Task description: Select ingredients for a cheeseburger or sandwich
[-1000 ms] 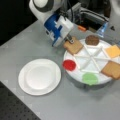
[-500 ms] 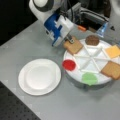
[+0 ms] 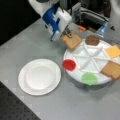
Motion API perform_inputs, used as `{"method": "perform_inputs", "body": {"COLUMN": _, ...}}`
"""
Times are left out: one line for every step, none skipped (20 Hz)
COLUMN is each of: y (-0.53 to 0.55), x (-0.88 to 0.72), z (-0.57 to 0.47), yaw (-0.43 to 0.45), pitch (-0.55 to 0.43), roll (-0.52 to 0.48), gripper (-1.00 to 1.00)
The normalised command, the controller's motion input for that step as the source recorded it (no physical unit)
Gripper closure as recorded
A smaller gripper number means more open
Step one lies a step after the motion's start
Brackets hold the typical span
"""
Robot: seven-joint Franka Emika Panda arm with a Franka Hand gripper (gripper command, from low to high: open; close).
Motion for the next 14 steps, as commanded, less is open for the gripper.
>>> {"method": "perform_inputs", "body": {"y": 0.07, "x": 0.01, "z": 0.49, "yaw": 0.030, "pitch": 0.172, "roll": -0.161, "gripper": 1.00}}
{"method": "perform_inputs", "body": {"y": 0.07, "x": 0.03, "z": 0.49, "yaw": 0.061, "pitch": 0.179, "roll": -0.177, "gripper": 1.00}}
{"method": "perform_inputs", "body": {"y": 0.07, "x": 0.06, "z": 0.47, "yaw": 0.101, "pitch": 0.186, "roll": -0.191, "gripper": 1.00}}
{"method": "perform_inputs", "body": {"y": 0.07, "x": 0.11, "z": 0.49, "yaw": 0.142, "pitch": 0.191, "roll": -0.205, "gripper": 1.00}}
{"method": "perform_inputs", "body": {"y": 0.06, "x": 0.18, "z": 0.50, "yaw": 0.183, "pitch": 0.198, "roll": -0.218, "gripper": 1.00}}
{"method": "perform_inputs", "body": {"y": 0.05, "x": 0.26, "z": 0.51, "yaw": 0.222, "pitch": 0.201, "roll": -0.229, "gripper": 1.00}}
{"method": "perform_inputs", "body": {"y": 0.04, "x": 0.35, "z": 0.51, "yaw": 0.271, "pitch": 0.194, "roll": -0.252, "gripper": 1.00}}
{"method": "perform_inputs", "body": {"y": 0.04, "x": 0.46, "z": 0.50, "yaw": 0.308, "pitch": 0.184, "roll": -0.254, "gripper": 1.00}}
{"method": "perform_inputs", "body": {"y": 0.04, "x": 0.52, "z": 0.46, "yaw": 0.316, "pitch": 0.180, "roll": -0.245, "gripper": 1.00}}
{"method": "perform_inputs", "body": {"y": 0.02, "x": 0.59, "z": 0.41, "yaw": 0.341, "pitch": 0.166, "roll": -0.247, "gripper": 1.00}}
{"method": "perform_inputs", "body": {"y": 0.00, "x": 0.68, "z": 0.36, "yaw": 0.379, "pitch": 0.156, "roll": -0.250, "gripper": 1.00}}
{"method": "perform_inputs", "body": {"y": -0.05, "x": 0.75, "z": 0.29, "yaw": 0.441, "pitch": 0.137, "roll": -0.267, "gripper": 1.00}}
{"method": "perform_inputs", "body": {"y": -0.10, "x": 0.80, "z": 0.22, "yaw": 0.458, "pitch": 0.144, "roll": -0.260, "gripper": 1.00}}
{"method": "perform_inputs", "body": {"y": -0.16, "x": 0.79, "z": 0.15, "yaw": 0.445, "pitch": 0.156, "roll": -0.242, "gripper": 1.00}}
